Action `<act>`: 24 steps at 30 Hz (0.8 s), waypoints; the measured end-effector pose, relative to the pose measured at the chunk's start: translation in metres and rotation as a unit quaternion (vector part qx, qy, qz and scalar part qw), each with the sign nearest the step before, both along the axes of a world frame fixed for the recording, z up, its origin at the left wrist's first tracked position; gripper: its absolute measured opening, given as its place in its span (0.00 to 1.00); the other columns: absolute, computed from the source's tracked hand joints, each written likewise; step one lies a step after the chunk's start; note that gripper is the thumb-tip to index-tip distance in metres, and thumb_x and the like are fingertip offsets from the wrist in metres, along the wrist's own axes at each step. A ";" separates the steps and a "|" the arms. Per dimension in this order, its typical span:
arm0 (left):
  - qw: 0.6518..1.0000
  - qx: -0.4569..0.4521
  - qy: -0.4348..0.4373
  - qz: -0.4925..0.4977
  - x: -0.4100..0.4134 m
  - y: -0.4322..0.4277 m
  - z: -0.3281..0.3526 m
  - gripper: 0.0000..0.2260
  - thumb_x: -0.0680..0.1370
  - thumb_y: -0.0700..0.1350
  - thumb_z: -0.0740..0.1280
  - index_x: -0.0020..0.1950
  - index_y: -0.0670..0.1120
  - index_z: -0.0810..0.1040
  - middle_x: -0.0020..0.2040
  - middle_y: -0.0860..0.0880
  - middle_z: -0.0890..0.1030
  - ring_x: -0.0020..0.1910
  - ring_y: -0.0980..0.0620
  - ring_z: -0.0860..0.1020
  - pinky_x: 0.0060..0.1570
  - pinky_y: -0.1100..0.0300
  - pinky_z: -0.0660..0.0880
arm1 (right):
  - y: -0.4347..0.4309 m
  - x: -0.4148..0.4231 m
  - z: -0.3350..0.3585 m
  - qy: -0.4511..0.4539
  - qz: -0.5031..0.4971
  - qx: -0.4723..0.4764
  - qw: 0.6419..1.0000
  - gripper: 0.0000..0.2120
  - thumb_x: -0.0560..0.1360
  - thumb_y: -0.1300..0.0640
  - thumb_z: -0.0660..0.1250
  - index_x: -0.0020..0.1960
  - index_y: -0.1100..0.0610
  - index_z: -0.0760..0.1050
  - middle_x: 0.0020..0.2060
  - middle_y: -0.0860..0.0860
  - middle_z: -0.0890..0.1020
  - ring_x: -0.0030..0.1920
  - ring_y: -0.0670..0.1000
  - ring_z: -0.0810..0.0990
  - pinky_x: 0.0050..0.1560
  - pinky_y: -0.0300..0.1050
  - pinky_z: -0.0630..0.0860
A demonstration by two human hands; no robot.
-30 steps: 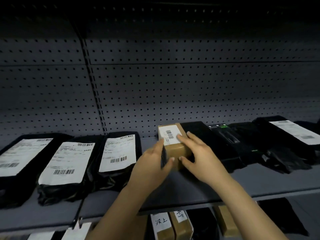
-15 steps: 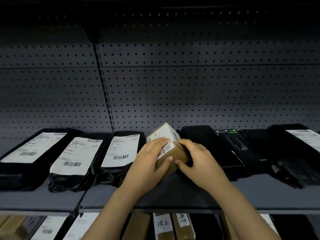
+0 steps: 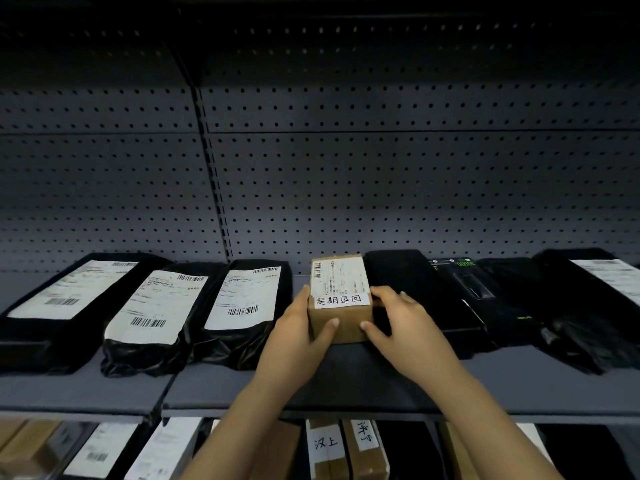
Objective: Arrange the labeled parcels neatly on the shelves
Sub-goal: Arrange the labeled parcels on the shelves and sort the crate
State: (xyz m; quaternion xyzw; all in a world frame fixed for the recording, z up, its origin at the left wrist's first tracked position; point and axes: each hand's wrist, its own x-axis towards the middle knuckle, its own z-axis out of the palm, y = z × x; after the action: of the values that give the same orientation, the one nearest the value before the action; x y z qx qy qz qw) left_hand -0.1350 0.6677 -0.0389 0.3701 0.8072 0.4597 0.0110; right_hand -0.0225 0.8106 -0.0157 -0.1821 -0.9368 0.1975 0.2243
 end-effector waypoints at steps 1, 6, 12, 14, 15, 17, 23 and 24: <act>1.000 0.009 0.001 0.000 0.001 0.000 0.001 0.27 0.78 0.49 0.67 0.75 0.51 0.61 0.65 0.55 0.75 0.61 0.59 0.74 0.60 0.64 0.72 | 0.000 0.000 0.000 0.007 -0.002 -0.003 1.000 0.24 0.78 0.53 0.67 0.72 0.52 0.65 0.60 0.50 0.78 0.67 0.51 0.71 0.69 0.48 0.69; 0.996 0.088 0.011 0.022 0.005 -0.001 0.003 0.28 0.78 0.44 0.68 0.76 0.52 0.61 0.63 0.62 0.71 0.56 0.74 0.71 0.53 0.77 0.69 | 0.001 0.001 0.001 0.092 0.040 -0.071 0.992 0.28 0.76 0.54 0.69 0.73 0.45 0.63 0.63 0.42 0.75 0.64 0.40 0.71 0.59 0.29 0.69; 0.983 0.174 0.055 0.039 0.005 -0.003 0.014 0.30 0.77 0.43 0.70 0.75 0.57 0.61 0.68 0.58 0.71 0.63 0.68 0.70 0.59 0.73 0.70 | -0.007 0.002 0.016 0.182 0.145 -0.343 0.910 0.23 0.74 0.48 0.68 0.68 0.41 0.68 0.63 0.40 0.78 0.65 0.37 0.73 0.65 0.35 0.71; 0.976 0.191 0.091 0.043 0.009 -0.004 0.018 0.31 0.77 0.42 0.70 0.72 0.61 0.59 0.68 0.62 0.70 0.66 0.66 0.69 0.62 0.71 0.69 | -0.008 0.002 0.022 0.195 0.158 -0.387 0.887 0.21 0.75 0.47 0.64 0.67 0.44 0.69 0.62 0.42 0.79 0.63 0.36 0.74 0.64 0.32 0.71; 0.974 0.195 0.107 0.043 0.011 -0.005 0.020 0.31 0.77 0.41 0.70 0.72 0.62 0.59 0.67 0.64 0.69 0.66 0.66 0.68 0.62 0.71 0.68 | -0.007 0.002 0.025 0.199 0.161 -0.404 0.878 0.19 0.76 0.48 0.63 0.66 0.46 0.70 0.60 0.44 0.81 0.62 0.37 0.76 0.62 0.31 0.72; 0.971 0.197 0.128 0.044 0.013 -0.005 0.021 0.31 0.77 0.40 0.70 0.74 0.57 0.60 0.67 0.64 0.68 0.66 0.68 0.68 0.63 0.71 0.67 | -0.006 0.001 0.027 0.207 0.168 -0.425 0.865 0.17 0.76 0.51 0.63 0.65 0.49 0.70 0.58 0.48 0.82 0.60 0.40 0.78 0.60 0.33 0.73; 0.967 0.182 0.176 0.040 0.012 -0.006 0.021 0.31 0.76 0.39 0.71 0.76 0.45 0.62 0.69 0.56 0.69 0.67 0.67 0.67 0.64 0.72 0.65 | 0.001 0.002 0.027 0.239 0.188 -0.471 0.828 0.22 0.71 0.57 0.69 0.63 0.53 0.70 0.54 0.54 0.84 0.60 0.50 0.80 0.58 0.39 0.76; 0.965 0.172 0.193 0.042 0.012 -0.006 0.022 0.31 0.76 0.39 0.71 0.75 0.44 0.63 0.69 0.55 0.69 0.67 0.68 0.66 0.64 0.73 0.63 | 0.002 0.002 0.026 0.240 0.189 -0.480 0.822 0.22 0.71 0.58 0.71 0.63 0.53 0.71 0.54 0.54 0.84 0.60 0.51 0.80 0.56 0.39 0.77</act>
State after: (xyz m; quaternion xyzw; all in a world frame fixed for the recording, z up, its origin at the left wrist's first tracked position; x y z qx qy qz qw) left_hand -0.1226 0.6612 -0.0171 0.4138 0.7179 0.5114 -0.2277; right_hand -0.0209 0.8126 0.0107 -0.0327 -0.6562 0.6981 0.2847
